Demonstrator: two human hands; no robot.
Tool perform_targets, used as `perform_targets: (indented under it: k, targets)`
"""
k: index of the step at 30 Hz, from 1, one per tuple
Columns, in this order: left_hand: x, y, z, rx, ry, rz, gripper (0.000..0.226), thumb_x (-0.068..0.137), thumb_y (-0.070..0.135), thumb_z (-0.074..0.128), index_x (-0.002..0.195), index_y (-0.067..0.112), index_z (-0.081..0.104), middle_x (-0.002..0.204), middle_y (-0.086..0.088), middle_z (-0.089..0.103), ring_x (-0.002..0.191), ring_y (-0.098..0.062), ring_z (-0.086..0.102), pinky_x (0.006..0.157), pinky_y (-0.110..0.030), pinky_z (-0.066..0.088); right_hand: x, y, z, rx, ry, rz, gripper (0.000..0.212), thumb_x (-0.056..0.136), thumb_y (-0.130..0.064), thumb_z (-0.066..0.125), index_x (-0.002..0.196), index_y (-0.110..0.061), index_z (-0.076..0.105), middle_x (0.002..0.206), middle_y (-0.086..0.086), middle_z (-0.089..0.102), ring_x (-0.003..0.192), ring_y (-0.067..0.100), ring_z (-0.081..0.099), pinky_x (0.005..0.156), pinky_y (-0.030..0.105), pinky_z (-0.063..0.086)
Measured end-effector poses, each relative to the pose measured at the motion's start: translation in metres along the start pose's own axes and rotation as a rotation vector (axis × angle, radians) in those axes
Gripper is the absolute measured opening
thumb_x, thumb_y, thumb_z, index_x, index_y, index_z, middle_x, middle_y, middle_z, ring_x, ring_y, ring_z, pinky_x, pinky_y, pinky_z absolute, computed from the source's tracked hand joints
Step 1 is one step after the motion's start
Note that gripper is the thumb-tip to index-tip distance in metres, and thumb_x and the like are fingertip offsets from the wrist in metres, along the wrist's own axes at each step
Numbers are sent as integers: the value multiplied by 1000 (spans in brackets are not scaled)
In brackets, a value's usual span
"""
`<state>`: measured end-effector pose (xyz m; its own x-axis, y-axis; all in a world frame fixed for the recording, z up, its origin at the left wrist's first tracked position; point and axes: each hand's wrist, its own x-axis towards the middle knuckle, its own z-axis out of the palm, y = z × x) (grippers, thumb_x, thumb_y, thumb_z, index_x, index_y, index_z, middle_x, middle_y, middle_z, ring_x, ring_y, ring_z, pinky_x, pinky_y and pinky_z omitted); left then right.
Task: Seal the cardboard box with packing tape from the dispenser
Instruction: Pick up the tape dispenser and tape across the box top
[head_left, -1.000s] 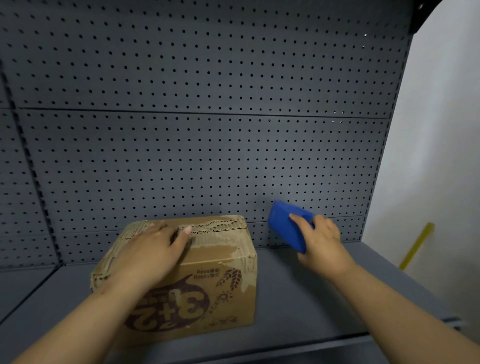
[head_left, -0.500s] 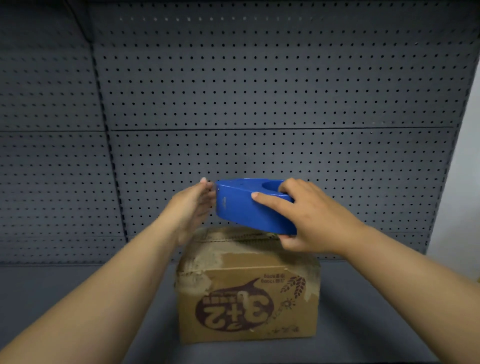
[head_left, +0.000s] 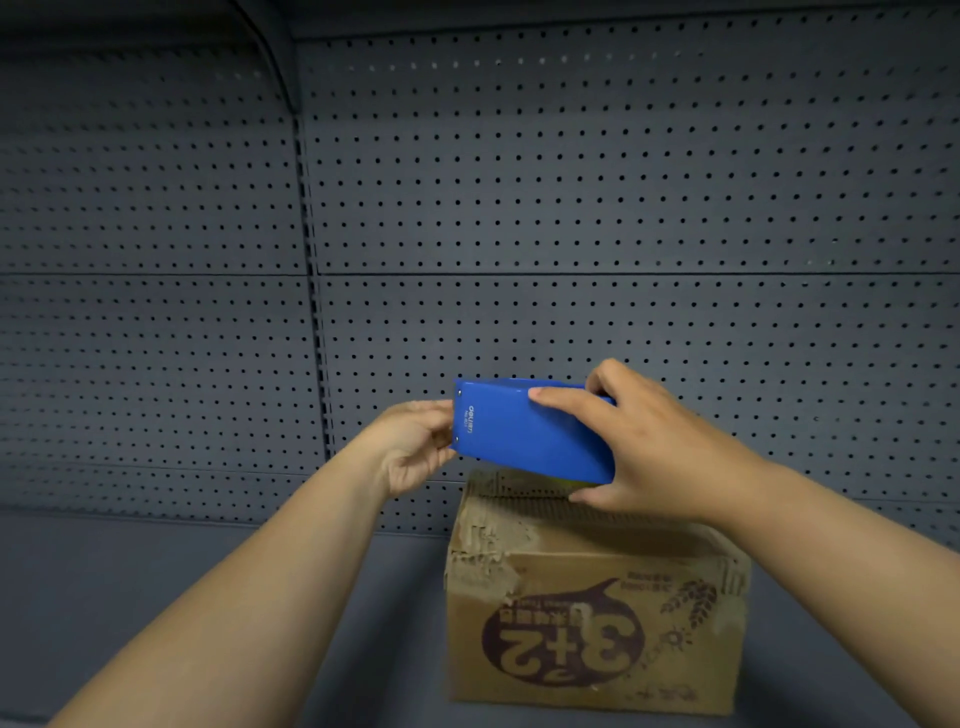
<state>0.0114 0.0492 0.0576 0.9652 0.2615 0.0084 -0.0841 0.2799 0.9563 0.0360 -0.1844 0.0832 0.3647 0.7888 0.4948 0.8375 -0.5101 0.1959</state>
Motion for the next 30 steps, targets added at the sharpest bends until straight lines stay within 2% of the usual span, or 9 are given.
perform_targets:
  k: [3,5,8,12,16,22,27,30]
  targets:
    - [5,-1,-2,37,17,-63,20,93,-2,44,98,-5,63,81,-10,72,66,-12,69,66,-19,57,4,-4,-3,-41,4,-7,88,71,-38,67,134,-43,7,97,-5,24,88,14,29,82,24,26]
    - [7,-1,-4,83,27,-83,17,93,0,47,88,0,63,67,-4,74,60,-8,70,63,-17,56,5,-6,-5,-65,-17,-3,87,72,-37,65,138,-42,8,97,-6,23,89,14,28,80,23,25]
    - [10,-1,-4,144,26,-80,18,92,2,49,81,6,62,60,0,73,56,-7,69,60,-19,57,8,-6,-8,-79,-40,16,84,73,-39,63,139,-42,11,98,-8,22,90,12,27,79,23,25]
    - [12,0,2,234,53,-47,15,93,9,52,80,12,59,69,-3,68,49,-10,66,58,-23,55,9,-5,-11,-110,-58,54,90,69,-45,68,138,-42,10,97,-7,25,87,12,29,77,23,26]
    - [17,2,7,260,101,54,13,92,8,52,84,11,61,75,-4,66,61,-11,61,49,-16,52,5,0,-10,-110,-69,111,95,65,-45,71,135,-45,6,98,-5,30,86,14,36,69,25,31]
    - [21,9,14,293,95,98,13,89,11,58,76,12,62,54,6,69,48,-4,65,58,-18,53,-4,18,-12,-105,-83,145,98,65,-43,69,133,-48,-1,95,-7,29,87,14,40,69,25,35]
    - [23,13,27,301,61,98,10,87,13,61,77,12,61,52,5,68,49,-5,66,53,-15,53,-10,34,-17,-39,-91,173,103,62,-46,71,132,-51,-3,98,-11,31,91,11,41,69,25,40]
    - [22,21,14,276,123,113,10,84,15,64,76,11,62,52,3,69,51,-5,67,49,-15,53,-19,48,-25,-2,-93,203,100,62,-46,72,133,-50,2,98,-12,31,89,7,37,72,26,41]
